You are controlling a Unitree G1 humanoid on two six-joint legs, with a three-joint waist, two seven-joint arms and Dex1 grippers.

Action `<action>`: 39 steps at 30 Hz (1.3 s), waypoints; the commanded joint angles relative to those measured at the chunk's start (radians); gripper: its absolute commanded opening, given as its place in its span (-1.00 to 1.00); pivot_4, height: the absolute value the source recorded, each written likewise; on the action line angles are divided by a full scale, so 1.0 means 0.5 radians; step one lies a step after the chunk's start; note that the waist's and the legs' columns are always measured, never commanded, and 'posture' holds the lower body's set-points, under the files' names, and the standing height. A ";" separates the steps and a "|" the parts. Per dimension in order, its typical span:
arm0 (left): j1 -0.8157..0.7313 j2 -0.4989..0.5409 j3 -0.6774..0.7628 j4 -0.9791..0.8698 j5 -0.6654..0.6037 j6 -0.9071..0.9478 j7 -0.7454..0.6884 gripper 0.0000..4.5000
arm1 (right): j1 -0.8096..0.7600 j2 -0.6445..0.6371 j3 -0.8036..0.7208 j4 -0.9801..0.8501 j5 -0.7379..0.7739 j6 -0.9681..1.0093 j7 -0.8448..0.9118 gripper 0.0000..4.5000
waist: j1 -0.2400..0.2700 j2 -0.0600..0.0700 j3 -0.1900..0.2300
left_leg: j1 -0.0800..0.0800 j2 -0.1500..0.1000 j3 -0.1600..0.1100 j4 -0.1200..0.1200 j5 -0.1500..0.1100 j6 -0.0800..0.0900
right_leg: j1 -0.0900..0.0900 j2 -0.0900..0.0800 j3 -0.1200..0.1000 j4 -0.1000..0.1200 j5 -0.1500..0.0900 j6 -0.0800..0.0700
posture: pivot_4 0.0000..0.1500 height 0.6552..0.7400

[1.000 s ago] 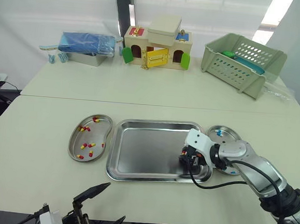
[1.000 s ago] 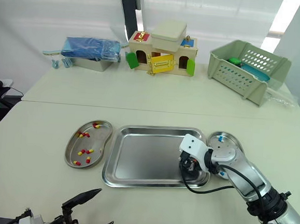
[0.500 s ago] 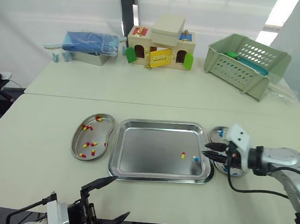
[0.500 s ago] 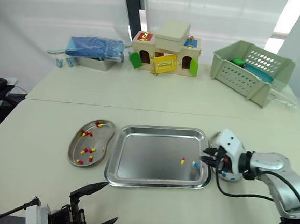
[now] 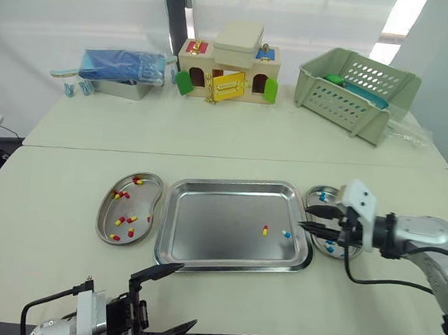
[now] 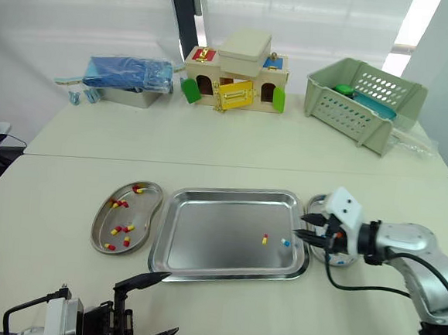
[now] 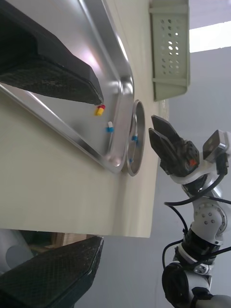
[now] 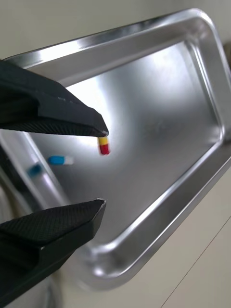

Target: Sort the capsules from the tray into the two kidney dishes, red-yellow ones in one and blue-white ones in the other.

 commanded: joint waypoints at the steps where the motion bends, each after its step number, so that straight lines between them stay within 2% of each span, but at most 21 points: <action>1: 0.077 -0.030 0.071 -0.070 0.002 -0.052 0.066 1.00 | -0.144 0.042 0.175 0.094 -0.099 -0.067 0.025 0.45 | 0.016 -0.001 0.001 | 0.000 0.000 -0.001 0.000 0.000 0.000 | 0.000 0.000 -0.001 0.000 0.000 0.000 | 1.00 1.00; 2: 0.102 -0.044 0.085 -0.074 0.014 -0.067 0.089 1.00 | -0.182 0.052 0.252 0.147 -0.147 -0.103 0.049 0.56 | 0.022 -0.001 0.001 | -0.001 0.000 -0.001 0.001 0.000 0.000 | 0.000 -0.001 -0.001 0.000 0.000 0.000 | 1.00 1.00; 6: 0.195 -0.084 0.102 -0.120 0.044 -0.100 0.159 1.00 | -0.283 0.087 0.426 0.352 -0.286 -0.214 0.094 0.56 | 0.035 -0.001 0.001 | 0.000 0.000 0.000 0.001 0.000 0.000 | -0.001 -0.001 -0.001 0.000 0.000 0.000 | 1.00 1.00; 13: 0.280 -0.125 0.102 -0.115 0.083 -0.179 0.199 1.00 | -0.355 0.146 0.535 0.570 -0.423 -0.326 0.129 0.56 | 0.034 -0.001 0.001 | 0.000 0.000 0.000 0.001 0.000 0.000 | -0.002 -0.001 -0.001 0.001 0.000 0.000 | 1.00 1.00; 34: 0.256 -0.092 0.095 -0.107 0.093 -0.184 0.216 1.00 | -0.278 0.236 0.630 0.561 -0.650 -0.390 0.091 0.56 | 0.034 -0.001 0.001 | 0.000 0.000 0.000 0.000 0.000 0.000 | -0.002 -0.001 0.000 0.001 0.000 0.000 | 1.00 1.00; 39: 0.253 -0.089 0.098 -0.104 0.096 -0.184 0.217 1.00 | -0.251 0.242 0.622 0.536 -0.670 -0.407 0.102 -0.10 | 0.034 -0.001 0.001 | 0.000 0.000 0.000 0.000 0.000 0.000 | -0.001 -0.001 -0.001 0.001 0.000 0.000 | 1.00 1.00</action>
